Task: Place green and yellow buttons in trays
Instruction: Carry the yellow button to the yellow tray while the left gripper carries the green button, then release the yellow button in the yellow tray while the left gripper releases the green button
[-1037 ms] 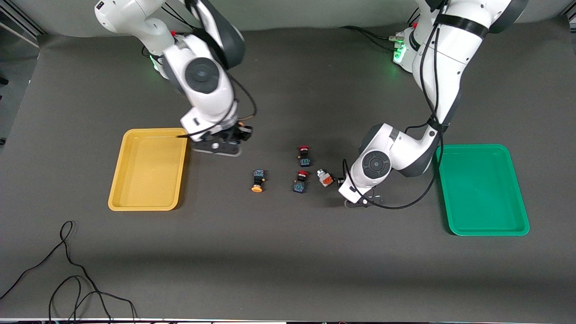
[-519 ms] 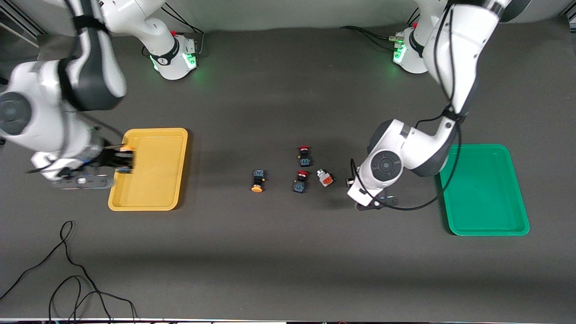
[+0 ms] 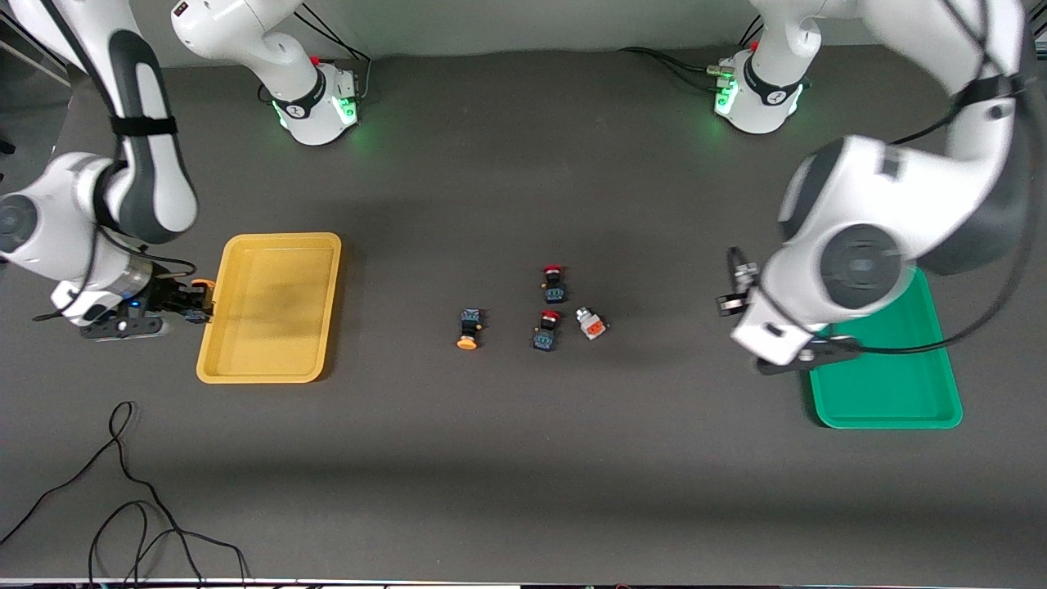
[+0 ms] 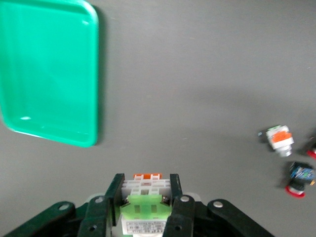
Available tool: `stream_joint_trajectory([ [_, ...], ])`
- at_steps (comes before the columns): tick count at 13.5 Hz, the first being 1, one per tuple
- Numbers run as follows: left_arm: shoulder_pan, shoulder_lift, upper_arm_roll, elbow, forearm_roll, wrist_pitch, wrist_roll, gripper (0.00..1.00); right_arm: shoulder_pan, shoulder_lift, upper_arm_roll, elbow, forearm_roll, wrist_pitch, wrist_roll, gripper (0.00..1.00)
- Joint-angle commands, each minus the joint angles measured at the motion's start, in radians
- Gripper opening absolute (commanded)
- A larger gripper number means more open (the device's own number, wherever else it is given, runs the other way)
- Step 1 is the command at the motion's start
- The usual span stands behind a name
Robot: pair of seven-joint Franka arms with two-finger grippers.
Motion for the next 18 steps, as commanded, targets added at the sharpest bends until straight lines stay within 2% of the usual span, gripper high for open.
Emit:
stream_joint_trajectory([
  [1,0.115,-0.007,-0.004,0.05,0.005,-0.058,0.17,0.0,0.002,0.147,0.004,-0.004,0.197,0.067,-0.144,0.07],
  [3,0.227,-0.02,-0.002,0.046,0.005,-0.06,0.377,0.0,0.013,0.243,0.008,0.004,0.416,0.067,-0.291,0.07],
  [4,0.284,-0.02,-0.002,0.043,0.006,-0.058,0.463,0.0,0.016,0.265,0.01,0.007,0.468,0.065,-0.343,0.07],
  [5,0.333,-0.015,-0.002,0.035,0.013,-0.049,0.539,0.0,0.011,0.27,0.01,0.011,0.48,0.064,-0.363,0.07],
  [6,0.385,-0.009,-0.001,0.012,0.019,-0.028,0.608,0.0,0.011,0.27,0.01,0.014,0.48,0.059,-0.364,0.19],
  [7,0.428,-0.008,-0.001,-0.018,0.019,0.02,0.668,0.0,0.011,0.27,0.01,0.017,0.48,0.056,-0.359,0.56],
  [8,0.471,-0.008,-0.001,-0.063,0.02,0.083,0.73,0.0,0.01,0.268,0.01,0.025,0.482,0.048,-0.35,0.81],
  [9,0.508,-0.008,-0.001,-0.109,0.026,0.158,0.787,0.0,0.008,0.265,0.01,0.04,0.482,0.028,-0.348,0.98],
  [12,0.597,-0.004,-0.001,-0.291,0.034,0.424,0.896,0.0,0.014,0.255,-0.015,0.137,0.462,-0.129,-0.344,1.0],
  [14,0.633,0.005,-0.001,-0.44,0.034,0.643,0.907,0.0,0.021,0.25,-0.071,0.288,0.331,-0.291,-0.272,1.0],
  [16,0.639,0.025,-0.001,-0.535,0.034,0.806,0.908,0.0,0.019,0.25,-0.072,0.489,0.179,-0.503,-0.125,1.0],
  [18,0.64,0.072,0.002,-0.569,0.034,0.902,0.908,0.0,0.024,0.252,-0.064,0.627,0.135,-0.643,-0.04,1.0],
])
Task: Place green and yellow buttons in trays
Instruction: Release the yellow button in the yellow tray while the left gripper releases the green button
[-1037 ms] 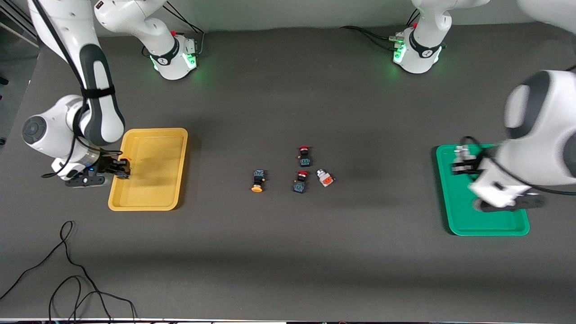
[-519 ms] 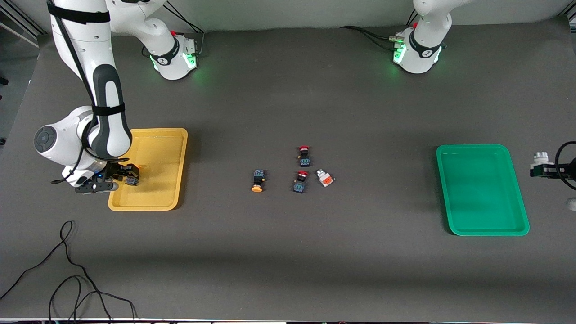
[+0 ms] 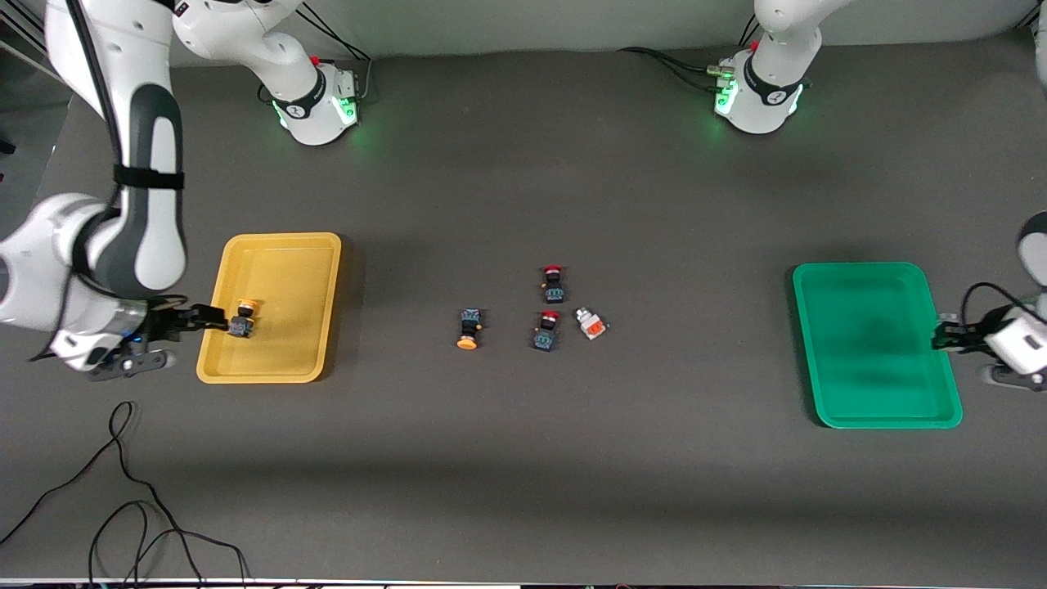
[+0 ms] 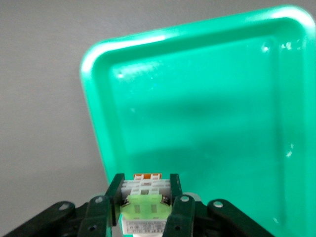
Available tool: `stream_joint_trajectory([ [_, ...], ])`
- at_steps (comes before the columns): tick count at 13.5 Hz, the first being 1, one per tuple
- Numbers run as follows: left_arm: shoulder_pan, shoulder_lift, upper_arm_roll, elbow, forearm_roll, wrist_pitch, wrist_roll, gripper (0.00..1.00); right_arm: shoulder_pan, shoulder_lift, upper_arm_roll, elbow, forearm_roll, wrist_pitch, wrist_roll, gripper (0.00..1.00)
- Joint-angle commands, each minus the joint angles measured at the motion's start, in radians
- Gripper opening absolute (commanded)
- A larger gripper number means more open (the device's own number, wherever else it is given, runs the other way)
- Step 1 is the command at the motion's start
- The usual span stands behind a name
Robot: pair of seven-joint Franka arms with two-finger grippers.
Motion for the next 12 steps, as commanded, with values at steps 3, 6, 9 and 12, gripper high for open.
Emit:
stream_joint_trajectory([
  [3,0.011,0.063,-0.009,-0.063,0.015,0.153,0.011,0.0,0.135,0.01,0.006,0.179,-0.058,-0.159,0.283,1.0],
  [6,-0.004,0.068,0.005,-0.045,0.054,0.132,0.011,0.58,0.316,0.013,0.014,0.18,-0.019,-0.15,0.539,1.0],
  [9,-0.006,0.054,0.003,-0.04,0.092,0.109,0.009,1.0,0.477,0.046,0.025,0.185,0.099,-0.052,0.714,1.0],
  [12,-0.011,-0.006,-0.009,0.036,0.076,-0.114,-0.005,1.0,0.516,0.105,0.106,0.214,0.121,0.025,0.952,1.0],
])
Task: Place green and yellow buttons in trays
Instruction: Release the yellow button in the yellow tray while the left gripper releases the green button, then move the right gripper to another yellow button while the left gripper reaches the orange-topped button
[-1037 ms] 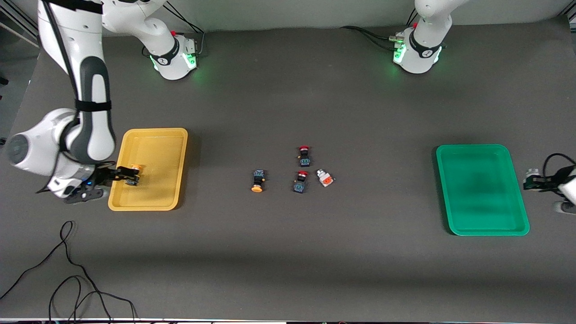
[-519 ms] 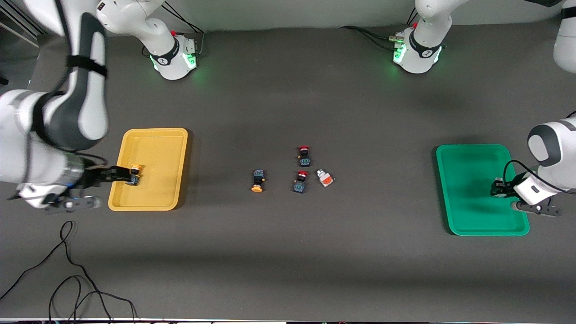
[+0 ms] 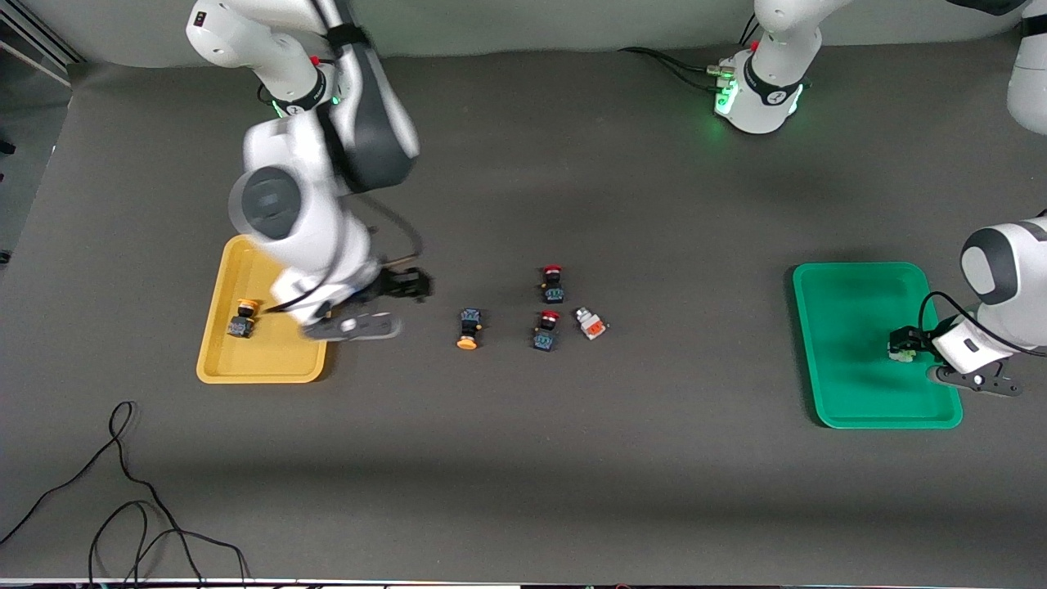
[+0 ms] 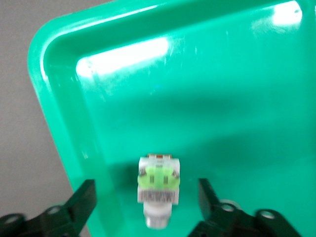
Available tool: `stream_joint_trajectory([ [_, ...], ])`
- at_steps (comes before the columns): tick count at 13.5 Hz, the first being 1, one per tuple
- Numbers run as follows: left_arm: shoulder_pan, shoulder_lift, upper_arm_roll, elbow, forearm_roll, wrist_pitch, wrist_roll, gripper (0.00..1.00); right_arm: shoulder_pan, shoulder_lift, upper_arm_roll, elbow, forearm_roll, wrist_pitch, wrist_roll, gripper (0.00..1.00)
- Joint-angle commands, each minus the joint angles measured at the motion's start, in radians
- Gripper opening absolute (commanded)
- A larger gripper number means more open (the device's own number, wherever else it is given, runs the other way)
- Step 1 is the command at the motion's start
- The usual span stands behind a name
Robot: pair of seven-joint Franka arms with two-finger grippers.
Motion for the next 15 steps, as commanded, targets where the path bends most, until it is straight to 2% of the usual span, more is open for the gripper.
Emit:
stream_joint_trajectory([
  [1,-0.019,-0.096,-0.021,0.084,-0.001,-0.258,-0.019,1.0,-0.011,0.067,0.061,0.028,0.026,0.071,0.162,1.0],
  [3,-0.023,-0.124,-0.069,0.194,-0.003,-0.48,-0.074,1.0,-0.009,0.128,0.105,0.008,0.028,0.156,0.203,1.0],
  [5,-0.023,-0.131,-0.125,0.317,-0.017,-0.672,-0.109,1.0,-0.011,0.162,0.136,-0.062,0.029,0.278,0.204,1.0],
  [8,-0.023,-0.171,-0.208,0.424,-0.033,-0.87,-0.212,1.0,-0.028,0.178,0.193,-0.182,0.031,0.475,0.187,1.0],
  [10,-0.023,-0.217,-0.271,0.438,-0.035,-0.933,-0.296,1.0,-0.029,0.227,0.218,-0.199,0.034,0.549,0.188,1.0],
  [11,-0.023,-0.239,-0.302,0.439,-0.035,-0.955,-0.351,1.0,-0.029,0.247,0.219,-0.201,0.066,0.569,0.188,1.0],
  [13,-0.023,-0.247,-0.375,0.439,-0.037,-0.975,-0.463,1.0,-0.028,0.268,0.227,-0.196,0.116,0.581,0.185,1.0],
  [15,-0.026,-0.24,-0.458,0.439,-0.038,-0.958,-0.61,1.0,-0.029,0.284,0.241,-0.195,0.12,0.605,0.185,1.0],
])
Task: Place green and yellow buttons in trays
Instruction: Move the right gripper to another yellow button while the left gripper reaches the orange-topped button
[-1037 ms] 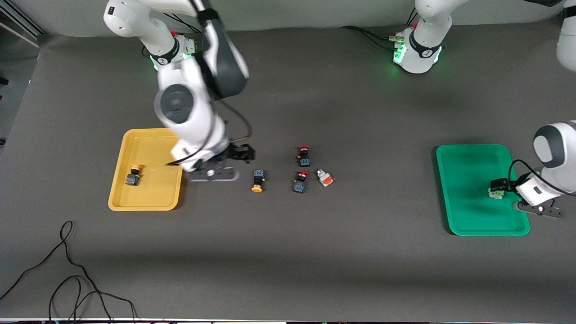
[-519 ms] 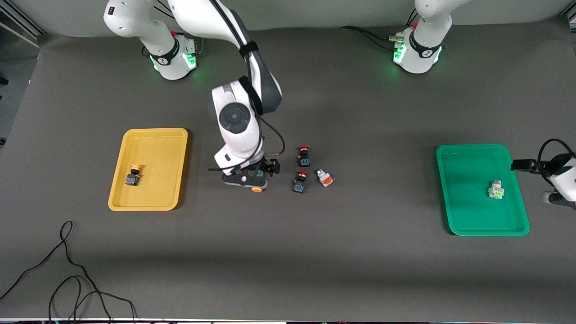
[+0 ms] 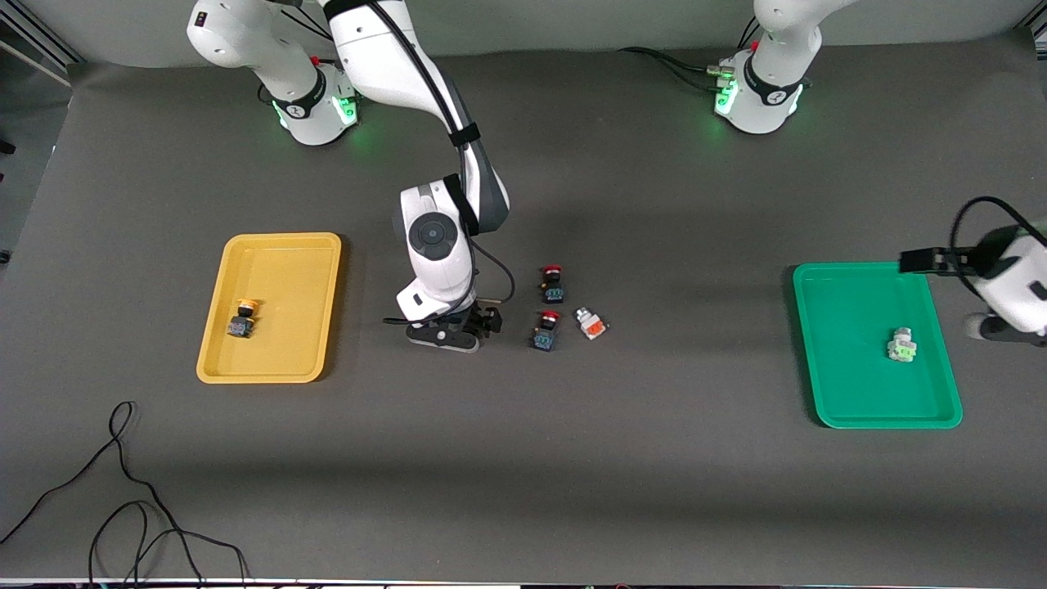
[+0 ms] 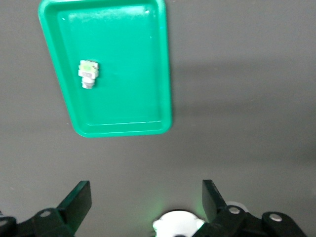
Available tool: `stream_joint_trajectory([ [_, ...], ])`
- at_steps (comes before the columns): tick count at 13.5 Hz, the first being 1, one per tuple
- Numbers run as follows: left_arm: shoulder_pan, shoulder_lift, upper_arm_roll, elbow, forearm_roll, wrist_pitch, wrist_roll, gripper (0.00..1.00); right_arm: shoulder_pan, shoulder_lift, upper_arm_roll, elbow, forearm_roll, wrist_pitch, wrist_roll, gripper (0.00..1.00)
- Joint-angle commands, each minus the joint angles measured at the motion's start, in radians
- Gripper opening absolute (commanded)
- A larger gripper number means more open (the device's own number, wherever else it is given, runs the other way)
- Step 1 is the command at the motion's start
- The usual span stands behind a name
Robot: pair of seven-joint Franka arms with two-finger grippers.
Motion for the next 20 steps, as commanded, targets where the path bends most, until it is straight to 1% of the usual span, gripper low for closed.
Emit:
stream_joint_trajectory([
  [1,-0.016,0.009,-0.096,-0.003,-0.008,0.012,-0.211,1.0,-0.001,0.017,0.012,0.007,0.029,0.036,-0.001,1.0],
  [2,-0.051,0.021,-0.109,-0.001,-0.016,0.038,-0.292,1.0,-0.007,0.026,0.013,0.009,0.033,0.038,-0.001,0.98],
  [3,-0.089,0.038,-0.107,-0.004,-0.04,0.075,-0.365,1.0,-0.009,0.029,0.013,0.01,0.044,0.038,-0.001,0.91],
  [5,-0.141,0.088,-0.107,-0.015,-0.094,0.174,-0.466,1.0,-0.01,0.031,0.015,0.013,0.05,0.038,-0.001,0.65],
  [7,-0.204,0.128,-0.104,-0.032,-0.09,0.256,-0.576,1.0,-0.02,0.031,0.019,0.015,0.05,0.038,-0.001,0.43],
  [8,-0.239,0.157,-0.103,-0.045,-0.083,0.302,-0.629,1.0,-0.024,0.031,0.023,0.016,0.05,0.038,-0.001,0.34],
  [9,-0.265,0.179,-0.1,-0.064,-0.08,0.352,-0.672,1.0,-0.027,0.029,0.023,0.016,0.05,0.038,-0.001,0.27],
  [10,-0.295,0.203,-0.1,-0.085,-0.064,0.409,-0.71,1.0,-0.027,0.023,0.023,0.016,0.052,0.035,-0.001,0.23],
  [11,-0.321,0.228,-0.098,-0.098,-0.038,0.455,-0.751,1.0,-0.029,0.014,0.021,0.016,0.05,0.028,-0.003,0.22],
  [13,-0.374,0.297,-0.095,-0.101,0.015,0.529,-0.901,1.0,-0.026,-0.032,0.01,0.016,0.041,-0.016,-0.006,0.22],
  [14,-0.393,0.331,-0.095,-0.099,0.03,0.569,-0.974,1.0,-0.024,-0.063,0.001,0.016,0.038,-0.062,-0.006,0.22],
  [16,-0.427,0.378,-0.083,-0.101,0.03,0.609,-1.096,0.99,-0.024,-0.126,-0.032,0.035,0.032,-0.166,-0.008,0.22],
  [17,-0.46,0.394,-0.058,-0.101,0.032,0.613,-1.165,0.99,-0.023,-0.149,-0.054,0.048,0.032,-0.218,-0.029,0.22],
  [19,-0.554,0.412,0.02,-0.101,0.03,0.645,-1.303,0.99,-0.018,-0.189,-0.101,0.072,0.03,-0.325,-0.057,0.22],
  [20,-0.597,0.421,0.058,-0.101,0.03,0.668,-1.372,0.99,-0.012,-0.208,-0.132,0.078,0.006,-0.378,-0.079,0.22],
])
